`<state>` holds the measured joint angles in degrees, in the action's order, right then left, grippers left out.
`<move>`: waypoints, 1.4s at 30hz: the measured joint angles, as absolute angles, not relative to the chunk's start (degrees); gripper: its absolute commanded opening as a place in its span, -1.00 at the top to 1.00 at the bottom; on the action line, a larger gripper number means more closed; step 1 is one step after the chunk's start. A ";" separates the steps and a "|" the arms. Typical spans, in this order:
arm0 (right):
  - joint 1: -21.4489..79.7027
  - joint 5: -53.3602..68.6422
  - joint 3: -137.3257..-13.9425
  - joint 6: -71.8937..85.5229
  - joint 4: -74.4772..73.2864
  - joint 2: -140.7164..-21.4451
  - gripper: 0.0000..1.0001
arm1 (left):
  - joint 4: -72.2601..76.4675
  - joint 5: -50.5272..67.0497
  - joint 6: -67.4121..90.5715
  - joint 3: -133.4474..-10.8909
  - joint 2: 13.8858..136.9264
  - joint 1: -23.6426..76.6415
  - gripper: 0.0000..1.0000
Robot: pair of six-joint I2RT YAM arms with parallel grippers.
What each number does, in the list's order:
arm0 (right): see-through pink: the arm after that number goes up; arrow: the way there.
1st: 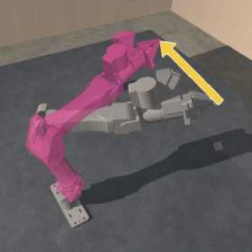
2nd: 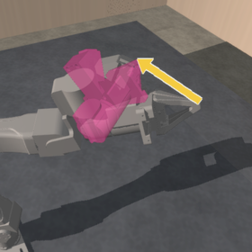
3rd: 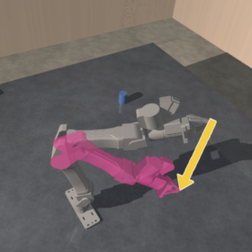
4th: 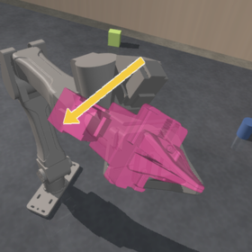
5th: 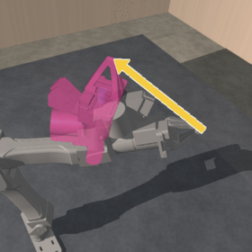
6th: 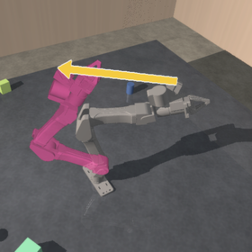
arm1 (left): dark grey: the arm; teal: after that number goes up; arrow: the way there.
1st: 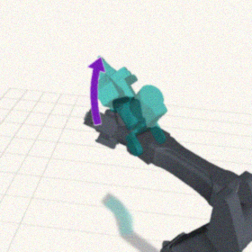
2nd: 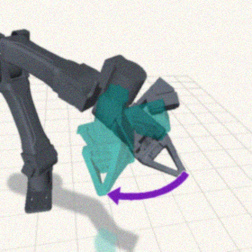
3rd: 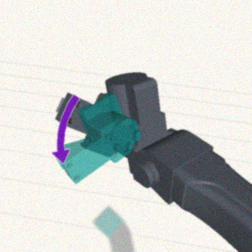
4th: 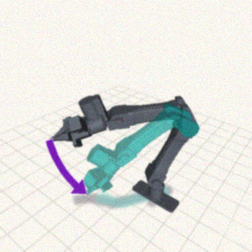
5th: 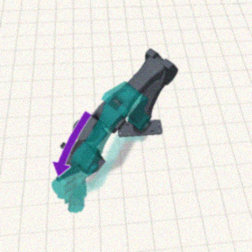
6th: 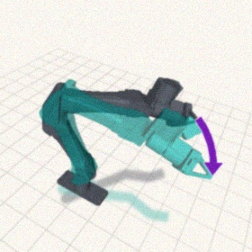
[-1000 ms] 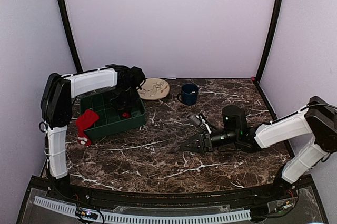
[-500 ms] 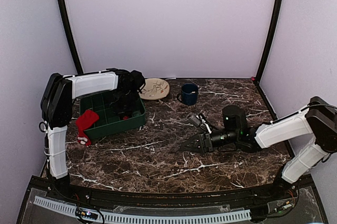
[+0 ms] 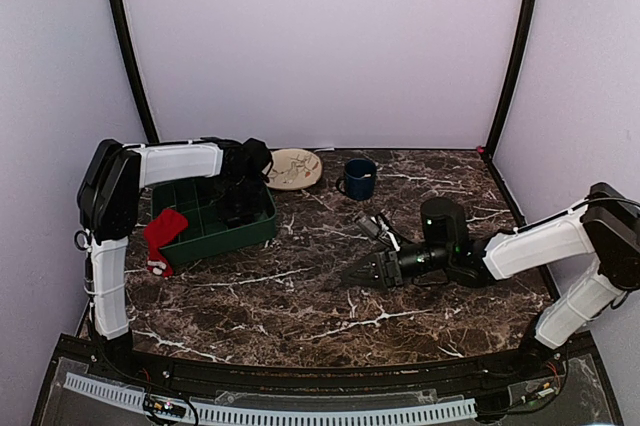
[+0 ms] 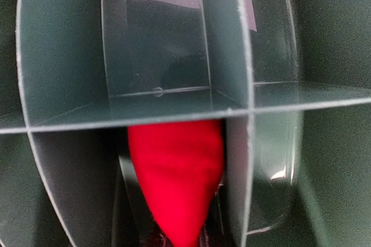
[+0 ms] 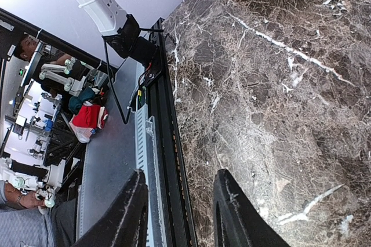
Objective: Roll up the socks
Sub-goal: Place the sock in the storage box.
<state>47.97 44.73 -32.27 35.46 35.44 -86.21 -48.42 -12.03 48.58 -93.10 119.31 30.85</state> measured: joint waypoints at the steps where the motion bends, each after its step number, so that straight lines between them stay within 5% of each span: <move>1: 47.94 44.73 -32.49 35.48 35.33 -86.21 0.27 | -48.01 -11.57 48.56 -92.84 119.31 30.61 1.00; 7: 47.97 44.05 -33.52 35.48 34.00 -86.37 0.27 | -46.59 -9.61 47.92 -91.88 119.31 29.54 0.80; 11: 47.97 43.77 -34.44 35.62 33.23 -87.00 0.27 | -45.65 -8.36 46.98 -91.13 119.28 28.84 0.11; 13: 47.99 43.66 -34.96 35.64 32.82 -87.46 0.27 | -44.91 -7.46 46.50 -90.78 119.15 28.42 0.00; 42: 50.02 41.41 -42.24 33.61 26.81 -91.55 0.26 | -40.12 -14.35 41.15 -91.33 106.19 31.46 -0.04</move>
